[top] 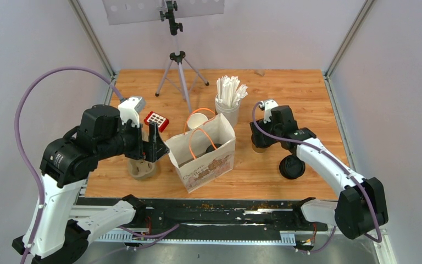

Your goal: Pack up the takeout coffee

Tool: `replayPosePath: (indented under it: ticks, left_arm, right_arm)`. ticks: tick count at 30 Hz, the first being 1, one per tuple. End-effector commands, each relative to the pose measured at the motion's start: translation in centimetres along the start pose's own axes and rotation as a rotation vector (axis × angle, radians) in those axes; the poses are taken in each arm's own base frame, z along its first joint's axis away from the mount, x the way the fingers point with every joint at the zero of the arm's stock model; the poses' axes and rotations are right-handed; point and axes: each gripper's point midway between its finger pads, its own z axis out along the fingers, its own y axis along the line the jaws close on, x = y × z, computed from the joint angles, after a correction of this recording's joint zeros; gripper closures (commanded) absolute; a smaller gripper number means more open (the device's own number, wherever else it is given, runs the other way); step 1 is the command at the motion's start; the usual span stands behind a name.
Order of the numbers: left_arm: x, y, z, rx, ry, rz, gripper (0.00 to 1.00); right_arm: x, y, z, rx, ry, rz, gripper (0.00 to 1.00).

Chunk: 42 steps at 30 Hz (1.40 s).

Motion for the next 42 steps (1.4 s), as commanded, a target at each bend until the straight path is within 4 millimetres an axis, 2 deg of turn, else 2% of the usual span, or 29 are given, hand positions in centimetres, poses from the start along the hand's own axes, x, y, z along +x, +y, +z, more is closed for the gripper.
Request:
replayPosePath:
  ticks: [1,13,21,26,31,34,42]
  left_arm:
    - [-0.9,-0.3,0.2,0.016,-0.035,0.022,0.00]
    - [-0.6,0.1,0.5,0.002,-0.028,0.013,0.00]
    - [-0.5,-0.2,0.3,0.025,-0.080,-0.035,0.00]
    - [-0.4,-0.2,0.4,0.029,-0.087,-0.046,0.00]
    - [-0.1,0.1,0.4,0.015,-0.072,-0.050,0.07]
    - [0.2,-0.1,0.3,0.020,-0.057,-0.072,0.15]
    - [2.7,-1.0,0.6,0.066,0.032,-0.206,0.27]
  right_arm:
    - [-2.1,0.3,0.1,-0.028,-0.064,-0.032,0.12]
    - [-1.6,-0.1,0.9,-0.004,-0.023,-0.049,0.18]
    - [-2.5,0.0,0.8,-0.006,-0.038,-0.045,0.14]
    - [-2.1,0.3,1.1,-0.013,-0.022,-0.051,0.15]
    - [-1.6,0.4,1.3,-0.015,-0.010,-0.054,0.20]
    - [-1.5,0.5,1.1,-0.015,-0.007,-0.054,0.24]
    - [-1.4,-0.1,0.4,0.023,0.001,-0.021,0.28]
